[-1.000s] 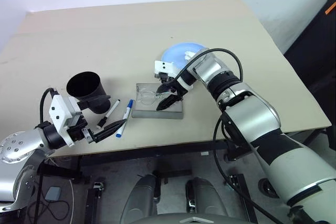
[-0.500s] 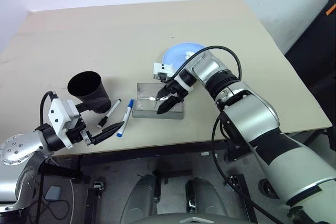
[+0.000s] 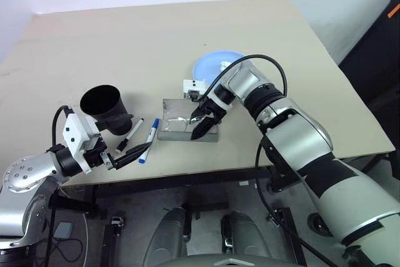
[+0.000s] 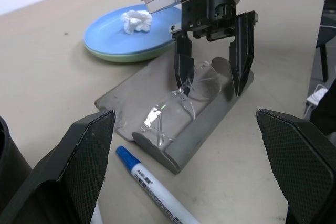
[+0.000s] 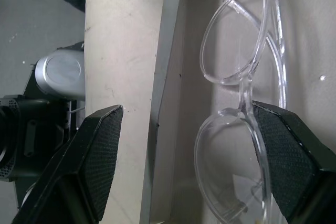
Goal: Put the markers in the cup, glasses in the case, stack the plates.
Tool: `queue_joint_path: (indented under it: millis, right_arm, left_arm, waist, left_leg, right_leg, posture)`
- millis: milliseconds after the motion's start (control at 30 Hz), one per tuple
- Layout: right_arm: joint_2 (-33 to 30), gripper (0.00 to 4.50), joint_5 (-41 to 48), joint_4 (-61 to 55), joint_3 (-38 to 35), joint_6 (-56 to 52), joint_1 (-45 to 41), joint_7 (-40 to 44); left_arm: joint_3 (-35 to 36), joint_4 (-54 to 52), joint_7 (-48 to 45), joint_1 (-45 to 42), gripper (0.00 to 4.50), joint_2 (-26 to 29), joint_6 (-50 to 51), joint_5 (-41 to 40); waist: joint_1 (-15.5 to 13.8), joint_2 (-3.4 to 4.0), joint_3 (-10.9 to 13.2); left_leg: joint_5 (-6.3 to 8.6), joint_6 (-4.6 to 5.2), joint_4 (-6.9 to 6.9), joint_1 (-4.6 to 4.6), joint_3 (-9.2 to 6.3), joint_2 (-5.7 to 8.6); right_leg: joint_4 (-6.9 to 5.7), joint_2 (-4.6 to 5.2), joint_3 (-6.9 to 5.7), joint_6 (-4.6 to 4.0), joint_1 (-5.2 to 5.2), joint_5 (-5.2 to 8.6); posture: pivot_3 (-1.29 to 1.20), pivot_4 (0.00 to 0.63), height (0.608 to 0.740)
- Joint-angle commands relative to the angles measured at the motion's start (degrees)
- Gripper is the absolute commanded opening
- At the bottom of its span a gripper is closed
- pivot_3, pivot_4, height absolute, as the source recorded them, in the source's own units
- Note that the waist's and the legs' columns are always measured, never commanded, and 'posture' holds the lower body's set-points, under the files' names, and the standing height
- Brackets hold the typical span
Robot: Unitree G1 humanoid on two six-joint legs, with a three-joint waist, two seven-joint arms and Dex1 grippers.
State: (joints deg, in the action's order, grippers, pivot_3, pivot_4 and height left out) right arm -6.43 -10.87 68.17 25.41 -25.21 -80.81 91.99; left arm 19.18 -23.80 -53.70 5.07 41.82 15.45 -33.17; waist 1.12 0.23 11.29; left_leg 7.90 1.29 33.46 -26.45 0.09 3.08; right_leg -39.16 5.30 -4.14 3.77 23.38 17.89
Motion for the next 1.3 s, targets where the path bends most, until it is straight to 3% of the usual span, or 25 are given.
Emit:
queue_joint_path:
  millis: [33,200,400,767,933,1067,1300]
  right_arm:
    - [-1.74,3.89,6.03,-8.24,2.89,-4.04,0.65,0.51]
    - [-5.68,3.89,13.52,-20.98,9.06,-10.48,3.61,0.51]
    - [-8.23,3.89,14.06,-28.60,11.37,-13.21,6.84,0.51]
    - [-8.51,3.89,16.88,-25.66,0.06,-12.80,2.91,-0.40]
    - [-8.18,3.89,19.13,-21.26,-8.24,-12.81,0.34,-6.63]
    - [-8.53,3.01,19.70,-14.64,-14.55,-9.44,-0.92,-15.04]
    - [-7.45,0.54,18.74,-6.97,-18.31,-4.36,-1.02,-22.15]
  left_arm:
    - [0.84,-1.73,-0.12,0.13,4.50,0.47,-0.29,-0.66]
    - [0.61,-1.14,-0.63,0.26,4.50,0.18,-0.85,-0.47]
    - [0.60,-1.15,-0.68,0.23,4.50,0.11,-1.06,-0.34]
    - [1.16,-1.81,0.18,-0.39,4.50,0.18,0.37,-1.51]
    - [2.48,-2.12,1.45,-0.25,4.50,0.12,1.28,-2.70]
    - [3.74,-2.52,1.50,1.07,4.50,0.49,1.49,-2.98]
    - [4.95,-2.19,1.42,2.02,4.50,0.63,1.36,-3.36]
  waist:
    - [0.00,0.00,0.00]
    - [-0.02,0.00,0.00]
    - [-0.09,-0.01,-0.01]
    - [-0.15,-0.01,-0.01]
    - [-0.15,-0.02,-0.01]
    - [-0.21,-0.03,-0.02]
    - [-0.11,-0.02,-0.01]
  left_leg:
    - [0.00,0.00,0.00,0.00,0.00,0.00]
    - [0.00,0.01,0.04,0.00,0.00,0.00]
    - [0.01,0.02,0.10,-0.01,0.00,0.00]
    - [0.02,0.03,0.29,-0.04,-0.01,0.00]
    - [0.02,0.03,0.29,-0.03,-0.02,-0.01]
    - [0.02,0.03,0.30,-0.04,-0.02,-0.01]
    - [0.02,0.04,0.30,-0.05,-0.01,-0.01]
  right_leg:
    - [0.00,0.00,0.00,0.00,0.00,0.00]
    - [0.00,0.03,0.01,0.00,0.00,0.00]
    - [0.00,0.04,0.01,-0.02,-0.01,-0.01]
    - [-0.02,0.02,0.02,-0.07,-0.05,-0.06]
    - [-0.02,0.02,0.02,-0.07,-0.06,-0.06]
    - [-0.01,0.02,0.02,-0.09,-0.06,-0.07]
    - [0.00,0.03,0.03,-0.10,-0.07,-0.07]
  posture:
    - [0.00,0.150,0.712]
    - [0.00,0.150,0.712]
    - [0.00,0.150,0.712]
    - [0.00,0.150,0.712]
    - [0.00,0.150,0.712]
    - [0.00,0.150,0.712]
    - [0.00,0.150,0.712]
